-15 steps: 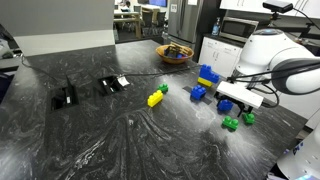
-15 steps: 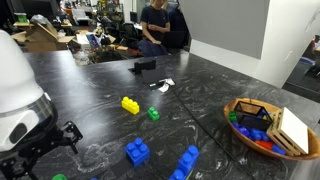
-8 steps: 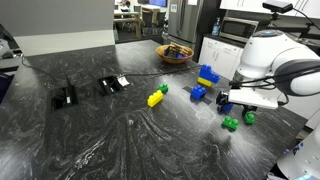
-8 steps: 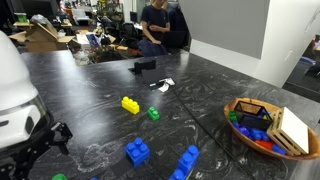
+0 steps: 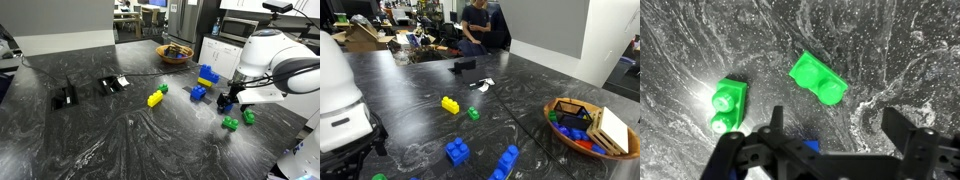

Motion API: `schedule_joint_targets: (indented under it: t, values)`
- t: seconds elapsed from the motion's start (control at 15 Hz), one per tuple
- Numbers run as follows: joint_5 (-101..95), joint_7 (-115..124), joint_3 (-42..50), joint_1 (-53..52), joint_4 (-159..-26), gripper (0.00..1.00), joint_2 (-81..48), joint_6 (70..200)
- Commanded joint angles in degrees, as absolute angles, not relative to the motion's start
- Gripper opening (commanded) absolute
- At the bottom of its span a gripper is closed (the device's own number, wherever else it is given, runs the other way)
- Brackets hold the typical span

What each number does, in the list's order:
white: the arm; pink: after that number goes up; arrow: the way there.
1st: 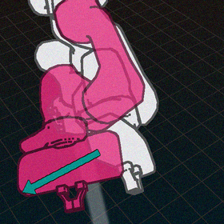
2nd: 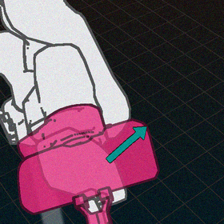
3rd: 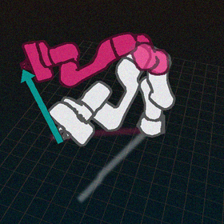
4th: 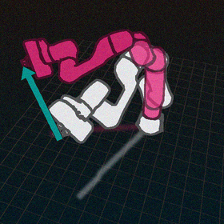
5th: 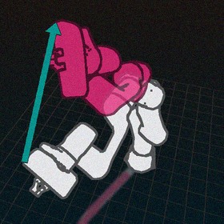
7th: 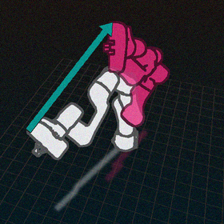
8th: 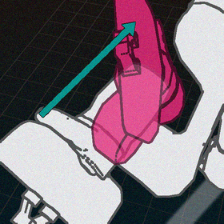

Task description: Move a blue block to the right then move a green block forward

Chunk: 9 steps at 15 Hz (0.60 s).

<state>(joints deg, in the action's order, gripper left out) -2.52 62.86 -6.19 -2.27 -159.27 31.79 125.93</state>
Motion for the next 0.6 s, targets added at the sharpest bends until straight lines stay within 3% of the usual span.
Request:
schedule_joint_targets:
  t: [0.0,0.53]
  values:
    - [-1.53,61.86,-7.71,-0.79,-159.22,1.00,31.89,125.84]
    - [-3.75,48.41,-6.88,-2.26,-159.28,1.00,31.10,125.45]
